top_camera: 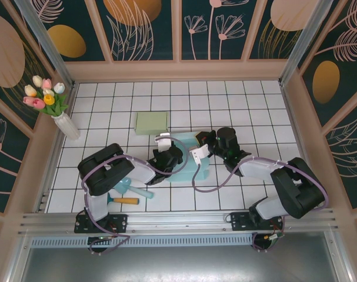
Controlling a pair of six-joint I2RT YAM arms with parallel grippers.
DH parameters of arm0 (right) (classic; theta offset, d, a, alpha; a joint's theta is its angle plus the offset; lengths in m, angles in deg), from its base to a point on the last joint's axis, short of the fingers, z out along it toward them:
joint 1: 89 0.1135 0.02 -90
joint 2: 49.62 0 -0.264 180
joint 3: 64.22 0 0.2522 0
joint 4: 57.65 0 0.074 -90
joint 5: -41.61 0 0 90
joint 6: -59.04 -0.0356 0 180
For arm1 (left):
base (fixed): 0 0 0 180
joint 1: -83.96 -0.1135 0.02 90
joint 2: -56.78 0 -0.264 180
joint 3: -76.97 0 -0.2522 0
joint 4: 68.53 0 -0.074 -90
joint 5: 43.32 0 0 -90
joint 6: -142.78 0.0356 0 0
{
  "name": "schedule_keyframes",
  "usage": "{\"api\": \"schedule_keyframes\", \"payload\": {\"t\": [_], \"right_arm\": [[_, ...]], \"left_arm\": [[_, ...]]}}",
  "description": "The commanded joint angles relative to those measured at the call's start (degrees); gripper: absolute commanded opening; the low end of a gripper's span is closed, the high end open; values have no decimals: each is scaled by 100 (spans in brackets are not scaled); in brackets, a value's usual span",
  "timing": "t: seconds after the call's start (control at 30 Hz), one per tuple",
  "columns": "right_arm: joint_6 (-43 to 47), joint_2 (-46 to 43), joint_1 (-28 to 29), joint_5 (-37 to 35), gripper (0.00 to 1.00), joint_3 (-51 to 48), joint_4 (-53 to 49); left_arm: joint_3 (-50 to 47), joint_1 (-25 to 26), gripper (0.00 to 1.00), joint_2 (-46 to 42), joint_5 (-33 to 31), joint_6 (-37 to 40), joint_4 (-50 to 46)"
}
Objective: Fold the paper box
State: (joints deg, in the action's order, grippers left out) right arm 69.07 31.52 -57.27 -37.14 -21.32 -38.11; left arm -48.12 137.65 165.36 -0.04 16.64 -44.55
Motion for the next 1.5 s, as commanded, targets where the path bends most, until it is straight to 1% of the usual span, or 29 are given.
{"api": "schedule_keyframes", "payload": {"t": [0.0,0.23,0.33,0.37,0.43,0.57,0.67,0.77,0.93,1.0,1.1,1.2,1.23,1.27,1.37,1.47], "right_arm": [[-93,-82,-167,-316,0,-41,-246],[-124,-55,-167,-316,0,-42,-236],[-148,-47,-167,-307,0,-32,-232],[-170,-40,-175,-291,0,-32,-229],[-199,-15,-171,-273,0,-19,-234],[-269,58,-175,-263,0,20,-267],[-325,98,-175,-250,0,38,-271],[-327,123,-175,-254,0,45,-300],[-339,152,-184,-254,0,78,-316],[-352,171,-189,-254,0,99,-327],[-369,178,-193,-245,0,94,-315],[-387,172,-193,-237,0,92,-324],[-395,171,-193,-226,0,96,-335],[-396,167,-193,-220,0,91,-338],[-405,150,-193,-204,0,109,-385],[-414,130,-193,-169,0,118,-439]], "left_arm": [[-2,-536,17,150,-1459,-281,-1457],[422,-571,17,314,-1765,-383,-2100],[541,-573,18,377,-1755,-375,-2169],[473,-577,19,337,-1543,-255,-1918],[184,-571,26,169,-882,44,-1188],[-163,-574,40,-185,450,391,-263],[-400,-579,47,-433,1148,484,273],[-698,-573,55,-747,1576,451,684],[-1091,-560,62,-1251,2217,415,1173],[-1220,-546,62,-1362,2442,413,1353],[-1143,-528,60,-1321,2299,421,1127],[-1074,-528,58,-1096,2206,459,1070],[-1074,-529,57,-1073,2256,467,1134],[-1080,-520,57,-867,2339,497,1232],[-1070,-498,56,-557,2567,759,1613],[-944,-488,55,-343,2388,958,1664]]}}
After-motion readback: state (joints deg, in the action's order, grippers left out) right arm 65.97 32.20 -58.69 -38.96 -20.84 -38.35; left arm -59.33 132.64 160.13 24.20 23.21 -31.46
